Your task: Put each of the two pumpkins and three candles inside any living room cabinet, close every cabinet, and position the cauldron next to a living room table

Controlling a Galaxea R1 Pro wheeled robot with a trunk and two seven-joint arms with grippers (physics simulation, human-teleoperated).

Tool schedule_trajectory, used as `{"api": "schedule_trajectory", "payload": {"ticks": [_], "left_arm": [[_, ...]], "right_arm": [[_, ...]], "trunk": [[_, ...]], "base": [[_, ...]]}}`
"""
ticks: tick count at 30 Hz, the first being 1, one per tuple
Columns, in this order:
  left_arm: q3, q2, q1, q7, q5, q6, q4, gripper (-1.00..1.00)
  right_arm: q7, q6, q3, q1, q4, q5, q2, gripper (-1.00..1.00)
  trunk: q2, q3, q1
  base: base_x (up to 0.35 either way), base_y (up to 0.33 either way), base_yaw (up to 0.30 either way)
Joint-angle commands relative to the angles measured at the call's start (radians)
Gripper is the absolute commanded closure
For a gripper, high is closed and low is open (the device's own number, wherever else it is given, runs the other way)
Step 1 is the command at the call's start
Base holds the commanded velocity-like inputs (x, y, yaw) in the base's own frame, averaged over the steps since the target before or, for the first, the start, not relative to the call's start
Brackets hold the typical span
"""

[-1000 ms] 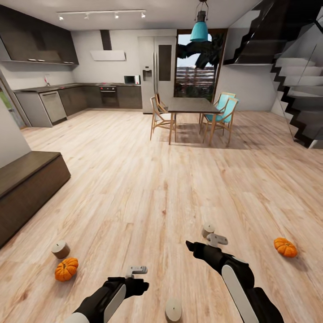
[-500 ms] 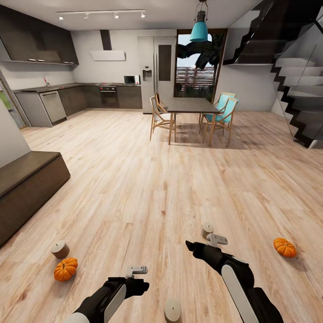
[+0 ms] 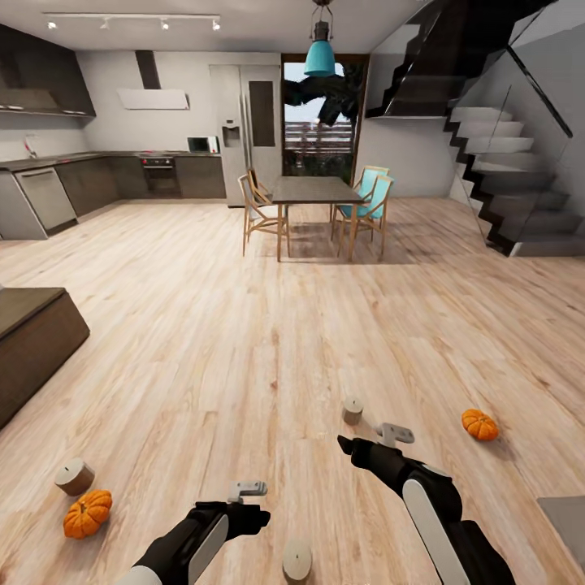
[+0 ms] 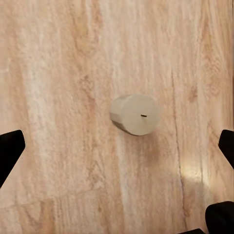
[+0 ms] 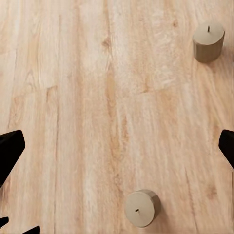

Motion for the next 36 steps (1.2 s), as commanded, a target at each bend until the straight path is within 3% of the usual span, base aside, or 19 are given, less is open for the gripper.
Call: {"api": "schedule_trajectory", "payload": {"ticks": [1,9,16,22,32,36], "left_arm": [[-0.003,0.001,0.000,0.003,0.006,0.004,-0.002,-1.00],[-0.004,0.001,0.000,0.003,0.006,0.004,-0.001,-1.00],[-0.003,0.000,0.000,0.005,0.006,0.004,0.002,-1.00],[-0.004,0.001,0.000,0.004,0.007,0.004,-0.002,-1.00],[-0.005,-0.001,0.000,0.004,0.008,0.004,-0.007,-1.00],[-0.007,-0.001,0.000,0.004,0.009,0.003,-0.007,-1.00]], "right_arm": [[-0.010,0.002,0.002,-0.001,-0.001,-0.010,-0.001,-1.00],[-0.010,0.002,0.003,-0.001,-0.001,-0.010,-0.001,-1.00],[-0.010,0.002,0.002,-0.001,-0.001,-0.010,-0.001,-1.00],[-0.010,0.002,-0.027,-0.001,-0.001,-0.010,0.000,-1.00],[-0.010,0.002,-0.034,-0.001,-0.001,-0.010,0.000,-1.00],[-0.010,0.001,-0.035,-0.001,-0.001,-0.010,0.001,-1.00]], "trunk": [[0.000,-0.001,0.000],[0.000,-0.001,0.000],[0.000,-0.001,0.000],[0.000,-0.001,0.000],[0.000,-0.001,0.000],[-0.028,-0.013,0.015]], "base": [[0.000,0.031,-0.297],[0.000,0.010,-0.275],[0.147,0.039,-0.068],[0.148,-0.003,-0.154],[0.015,-0.001,-0.204],[0.001,0.000,-0.021]]}}
